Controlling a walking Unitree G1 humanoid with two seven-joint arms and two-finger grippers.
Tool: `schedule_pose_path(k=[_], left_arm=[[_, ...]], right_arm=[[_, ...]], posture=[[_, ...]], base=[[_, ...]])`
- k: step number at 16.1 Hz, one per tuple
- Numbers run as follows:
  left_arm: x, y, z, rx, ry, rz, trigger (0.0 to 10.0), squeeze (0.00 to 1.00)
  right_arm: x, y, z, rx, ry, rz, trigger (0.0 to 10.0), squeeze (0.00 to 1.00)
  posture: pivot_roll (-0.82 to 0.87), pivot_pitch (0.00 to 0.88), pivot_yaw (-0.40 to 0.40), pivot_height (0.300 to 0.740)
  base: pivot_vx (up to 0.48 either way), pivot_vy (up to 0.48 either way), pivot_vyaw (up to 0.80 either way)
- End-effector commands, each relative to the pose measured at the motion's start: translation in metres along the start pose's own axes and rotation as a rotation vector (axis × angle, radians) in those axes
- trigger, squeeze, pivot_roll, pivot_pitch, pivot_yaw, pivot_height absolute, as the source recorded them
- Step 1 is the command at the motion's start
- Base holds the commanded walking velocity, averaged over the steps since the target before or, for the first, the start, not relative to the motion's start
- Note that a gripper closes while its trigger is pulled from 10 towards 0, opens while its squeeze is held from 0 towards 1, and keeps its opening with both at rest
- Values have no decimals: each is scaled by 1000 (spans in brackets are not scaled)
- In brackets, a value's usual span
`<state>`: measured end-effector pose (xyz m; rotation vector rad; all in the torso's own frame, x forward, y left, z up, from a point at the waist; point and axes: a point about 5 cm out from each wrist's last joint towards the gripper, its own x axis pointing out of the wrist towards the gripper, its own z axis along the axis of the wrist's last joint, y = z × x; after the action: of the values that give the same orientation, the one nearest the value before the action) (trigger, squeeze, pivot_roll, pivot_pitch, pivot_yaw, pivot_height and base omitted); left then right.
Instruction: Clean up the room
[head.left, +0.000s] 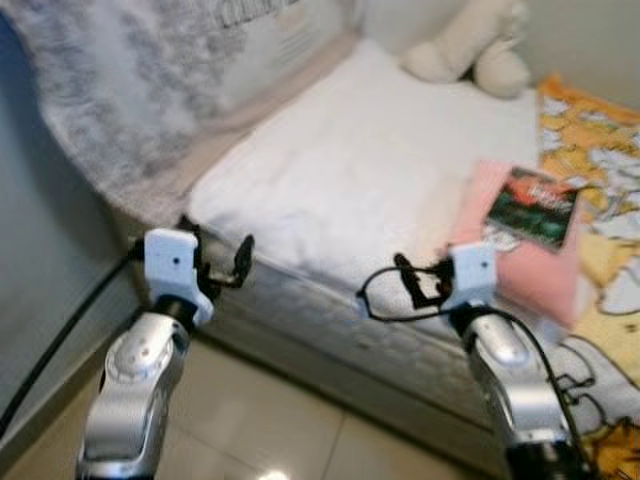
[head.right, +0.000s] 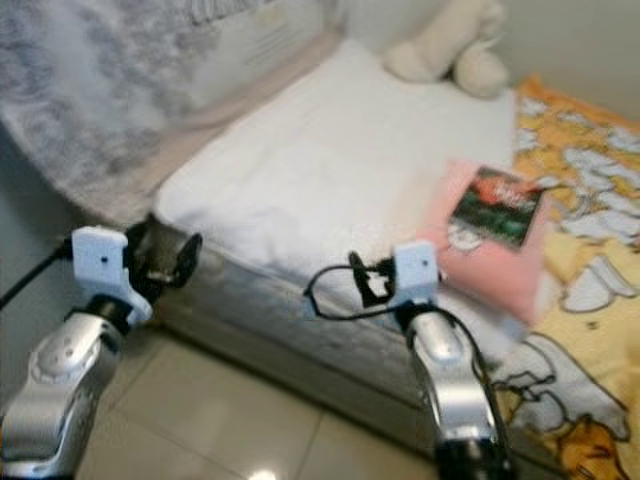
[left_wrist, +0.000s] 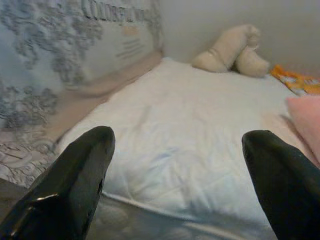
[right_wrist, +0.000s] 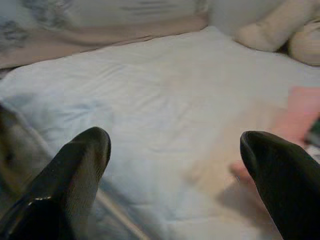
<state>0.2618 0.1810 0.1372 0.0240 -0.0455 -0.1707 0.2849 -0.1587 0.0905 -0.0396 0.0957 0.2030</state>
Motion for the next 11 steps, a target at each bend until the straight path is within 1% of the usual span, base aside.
schedule_pose_path(k=[1, 2, 3, 4, 5, 6, 7, 9, 10, 11], left_arm=[[-2, 11, -3, 1, 6, 53, 10000, 0], [-4, 14, -5, -9, 10, 72, 10000, 0], [-6, 17, -5, -18, 13, 94, 10000, 0], [-7, 18, -6, -10, 17, 104, 10000, 0], [-6, 13, -6, 10, 29, 77, 10000, 0], [-5, 11, -6, 13, 28, 67, 10000, 0], [-3, 8, -5, 42, 26, 58, 10000, 0], [-1, 10, -7, 14, 21, 82, 10000, 0], [-1, 14, -8, -4, 23, 110, 10000, 0], [-1, 16, -8, -7, 22, 125, 10000, 0]], right_arm=[[-1, -2, 1, 32, -17, -35, 10000, 0], [-1, -13, -1, 114, -8, -126, 10000, 0], [-2, -21, -2, 156, 11, -196, 10000, 0], [-4, -22, 0, 93, -6, -194, 10000, 0], [-6, -21, 2, 2, -21, -195, 10000, 933], [-7, -21, 4, -23, -35, -196, 10000, 1000], [-6, -24, 6, -5, -43, -220, 10000, 1000], [-2, -32, 8, 75, -41, -282, 10000, 1000], [0, -34, 8, 98, -31, -312, 10000, 1000], [1, -35, 8, 95, -30, -325, 10000, 1000]], posture=[[39, 0, -82, 732], [39, 0, -83, 732], [37, 0, -86, 732], [37, 0, -86, 732], [38, 0, -90, 732], [40, 0, -96, 732], [40, 0, -96, 732], [31, 0, -95, 732], [24, 0, -93, 732], [25, 0, -91, 732]], base=[[0, 0, -763], [0, 0, -756], [0, 0, -738], [0, 0, -738], [0, 0, -744], [0, 0, -744], [0, 0, -744], [0, 0, -744], [0, 0, -731], [0, 0, -619]])
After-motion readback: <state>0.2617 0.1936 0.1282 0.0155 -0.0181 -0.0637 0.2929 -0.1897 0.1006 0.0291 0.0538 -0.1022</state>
